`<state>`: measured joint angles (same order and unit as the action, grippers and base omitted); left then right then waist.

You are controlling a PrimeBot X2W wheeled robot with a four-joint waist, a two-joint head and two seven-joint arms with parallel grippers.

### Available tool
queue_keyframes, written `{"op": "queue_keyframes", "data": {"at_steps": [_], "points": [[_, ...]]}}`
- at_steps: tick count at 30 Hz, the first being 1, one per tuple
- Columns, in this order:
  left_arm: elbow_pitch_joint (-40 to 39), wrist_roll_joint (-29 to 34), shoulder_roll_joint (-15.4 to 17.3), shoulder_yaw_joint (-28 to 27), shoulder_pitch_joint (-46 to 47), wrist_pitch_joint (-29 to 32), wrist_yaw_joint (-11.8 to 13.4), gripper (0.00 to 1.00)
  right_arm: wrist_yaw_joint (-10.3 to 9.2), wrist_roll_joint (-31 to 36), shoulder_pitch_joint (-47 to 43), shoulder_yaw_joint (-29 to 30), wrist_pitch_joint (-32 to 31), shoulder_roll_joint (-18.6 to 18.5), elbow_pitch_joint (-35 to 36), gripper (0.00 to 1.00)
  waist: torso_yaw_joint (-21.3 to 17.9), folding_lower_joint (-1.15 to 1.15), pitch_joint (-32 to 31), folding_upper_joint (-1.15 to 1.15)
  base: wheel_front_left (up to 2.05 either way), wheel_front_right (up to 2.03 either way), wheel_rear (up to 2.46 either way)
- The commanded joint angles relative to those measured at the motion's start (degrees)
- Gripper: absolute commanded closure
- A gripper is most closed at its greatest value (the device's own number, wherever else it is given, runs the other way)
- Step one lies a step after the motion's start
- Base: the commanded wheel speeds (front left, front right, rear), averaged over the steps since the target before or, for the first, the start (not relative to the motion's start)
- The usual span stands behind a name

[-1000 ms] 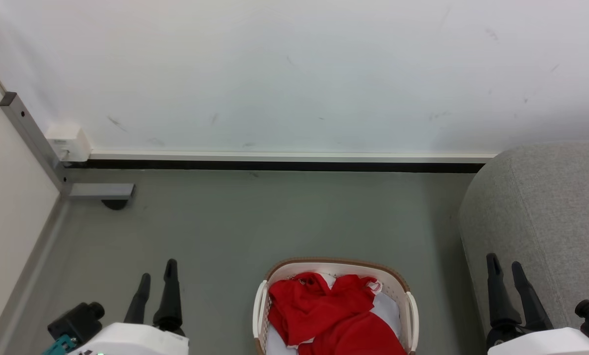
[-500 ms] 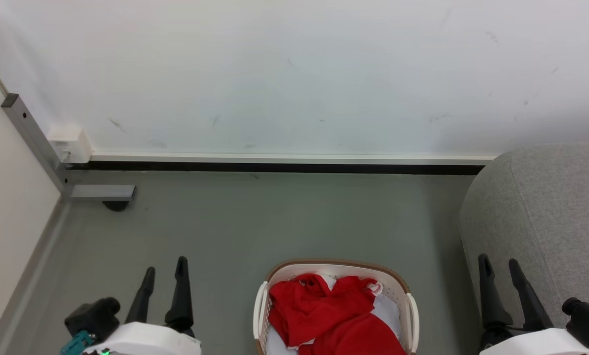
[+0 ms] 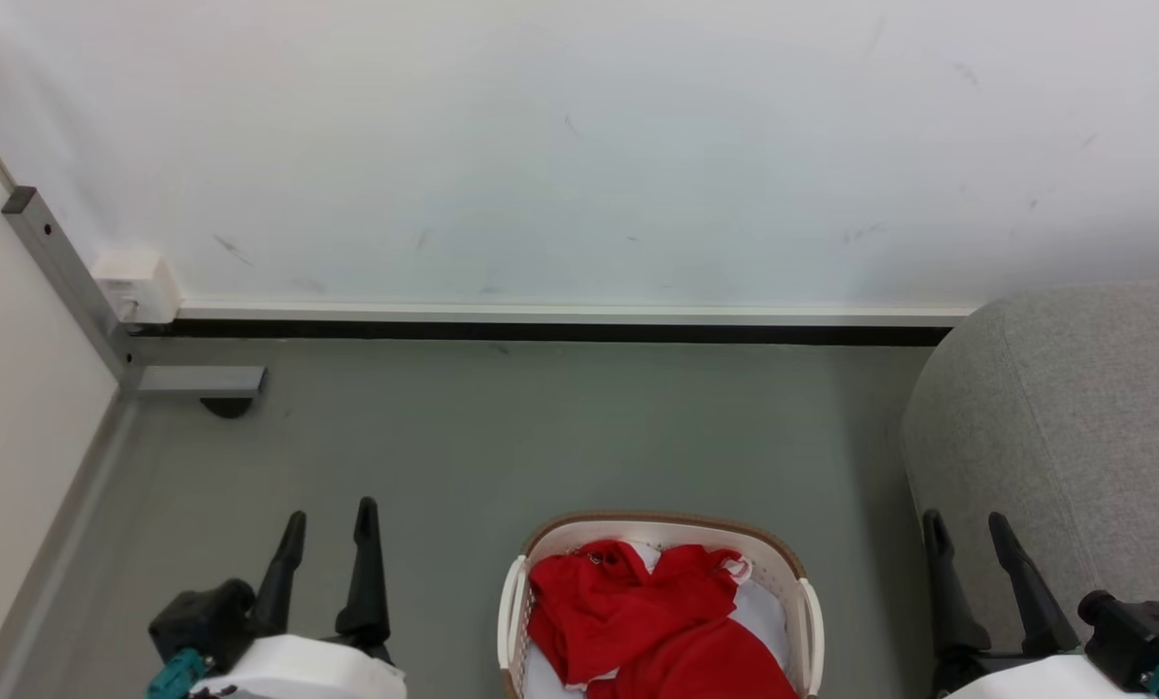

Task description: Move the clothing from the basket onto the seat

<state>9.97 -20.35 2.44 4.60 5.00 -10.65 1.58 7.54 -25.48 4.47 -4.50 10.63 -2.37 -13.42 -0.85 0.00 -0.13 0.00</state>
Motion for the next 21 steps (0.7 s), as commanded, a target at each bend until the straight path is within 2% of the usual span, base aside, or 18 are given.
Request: {"op": "queue_keyframes", "data": {"at_steps": [1, 21], "points": [[-0.6, 2.1, 0.5, 0.2, 0.8, -0.5, 0.3, 0.0, -0.07, 1.4, 0.8, -0.1, 0.5, -0.6, -0.1, 0.0, 0.0, 0.0, 0.0, 0.0, 0.0, 0.0, 0.0], [0.4, 10.8, 0.6, 0.9, 0.7, -2.9, 1.6, 0.0, -0.08, 8.4, 1.3, -1.8, 2.8, -0.7, 0.1, 0.0, -0.6, 0.0, -0.4, 0.0, 0.0, 0.0, 0.0]]}}
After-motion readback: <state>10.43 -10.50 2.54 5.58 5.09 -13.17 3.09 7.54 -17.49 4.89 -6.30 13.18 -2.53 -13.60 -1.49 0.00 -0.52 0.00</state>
